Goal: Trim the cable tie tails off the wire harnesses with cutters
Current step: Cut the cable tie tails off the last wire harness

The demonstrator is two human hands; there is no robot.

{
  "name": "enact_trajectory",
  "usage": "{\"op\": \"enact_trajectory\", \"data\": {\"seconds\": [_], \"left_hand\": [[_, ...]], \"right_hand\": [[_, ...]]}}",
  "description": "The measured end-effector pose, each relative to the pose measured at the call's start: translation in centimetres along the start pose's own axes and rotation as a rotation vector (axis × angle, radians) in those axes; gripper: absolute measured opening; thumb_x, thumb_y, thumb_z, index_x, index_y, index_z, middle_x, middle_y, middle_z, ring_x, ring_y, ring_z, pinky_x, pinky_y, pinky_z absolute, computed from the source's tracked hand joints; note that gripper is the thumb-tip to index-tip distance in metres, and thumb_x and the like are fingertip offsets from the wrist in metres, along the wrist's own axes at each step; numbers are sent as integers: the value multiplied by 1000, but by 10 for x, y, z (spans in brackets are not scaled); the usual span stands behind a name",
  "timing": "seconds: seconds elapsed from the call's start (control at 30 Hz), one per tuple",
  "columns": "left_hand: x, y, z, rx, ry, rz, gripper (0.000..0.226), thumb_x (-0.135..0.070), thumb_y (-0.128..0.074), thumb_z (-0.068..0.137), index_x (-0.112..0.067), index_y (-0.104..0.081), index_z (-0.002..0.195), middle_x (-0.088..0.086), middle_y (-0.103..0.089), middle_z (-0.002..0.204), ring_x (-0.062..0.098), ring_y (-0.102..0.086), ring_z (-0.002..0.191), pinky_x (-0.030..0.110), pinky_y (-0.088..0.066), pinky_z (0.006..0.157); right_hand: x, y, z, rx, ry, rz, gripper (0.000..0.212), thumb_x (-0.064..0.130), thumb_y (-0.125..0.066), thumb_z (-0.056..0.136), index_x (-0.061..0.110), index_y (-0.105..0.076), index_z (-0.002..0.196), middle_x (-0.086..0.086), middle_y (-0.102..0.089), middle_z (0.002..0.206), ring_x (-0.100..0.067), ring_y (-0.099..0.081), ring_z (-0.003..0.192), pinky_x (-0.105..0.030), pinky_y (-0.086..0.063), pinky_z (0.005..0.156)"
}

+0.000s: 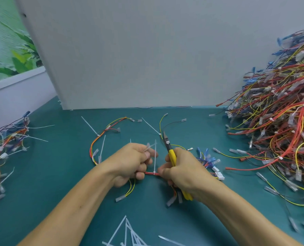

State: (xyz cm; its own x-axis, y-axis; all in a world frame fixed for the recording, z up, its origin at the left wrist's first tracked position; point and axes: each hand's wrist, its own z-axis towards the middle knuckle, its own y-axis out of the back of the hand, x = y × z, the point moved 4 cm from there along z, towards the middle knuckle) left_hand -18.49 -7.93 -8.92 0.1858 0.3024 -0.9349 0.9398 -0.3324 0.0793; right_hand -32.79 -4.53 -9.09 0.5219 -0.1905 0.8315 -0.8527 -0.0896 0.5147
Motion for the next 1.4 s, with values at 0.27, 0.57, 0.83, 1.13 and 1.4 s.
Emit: {"op": "enact_trajectory", "data": {"seconds": [0.27,0.57,0.83,1.13,1.4], "left_hand": [[-9,38,-20,302,102,235,26,-16,-41,102,-3,-64,103,9,-61,66,10,-27,41,19,-30,39],[-9,45,-27,373,161,827,29,-13,-42,101,-21,-67,113,-6,-64,61,11,-32,43,19,-30,41],[-28,8,-33,305,-71,1174,25,-24,-47,99,-30,-66,86,-12,-65,75,-4,-55,69,20,-46,67],[-49,-17,-45,324,-402,560,25,-12,-39,102,-8,-64,100,14,-68,91,19,-64,83,32,-49,77],[-2,13,-35,288,201,625,28,-10,-32,104,-5,-57,90,5,-54,61,14,-57,47,29,-53,49]], "right_hand": [[0,-2,-1,-1,1,-26,20,24,-65,82,22,-48,91,-6,-66,99,-30,-63,92,-42,-55,82],[0,-3,-1,0,4,-61,29,28,-72,79,21,-48,94,-1,-67,101,-25,-62,91,-38,-54,78],[9,-13,-12,27,29,-101,52,47,-80,67,21,-39,87,7,-60,89,-16,-57,75,-21,-37,31],[-4,3,1,36,-48,115,19,1,-49,80,10,-52,97,-13,-67,69,-21,-58,58,-32,-49,58],[-5,1,6,87,-77,177,15,12,-61,82,11,-50,93,-9,-68,61,-24,-57,61,-33,-49,64]]}}
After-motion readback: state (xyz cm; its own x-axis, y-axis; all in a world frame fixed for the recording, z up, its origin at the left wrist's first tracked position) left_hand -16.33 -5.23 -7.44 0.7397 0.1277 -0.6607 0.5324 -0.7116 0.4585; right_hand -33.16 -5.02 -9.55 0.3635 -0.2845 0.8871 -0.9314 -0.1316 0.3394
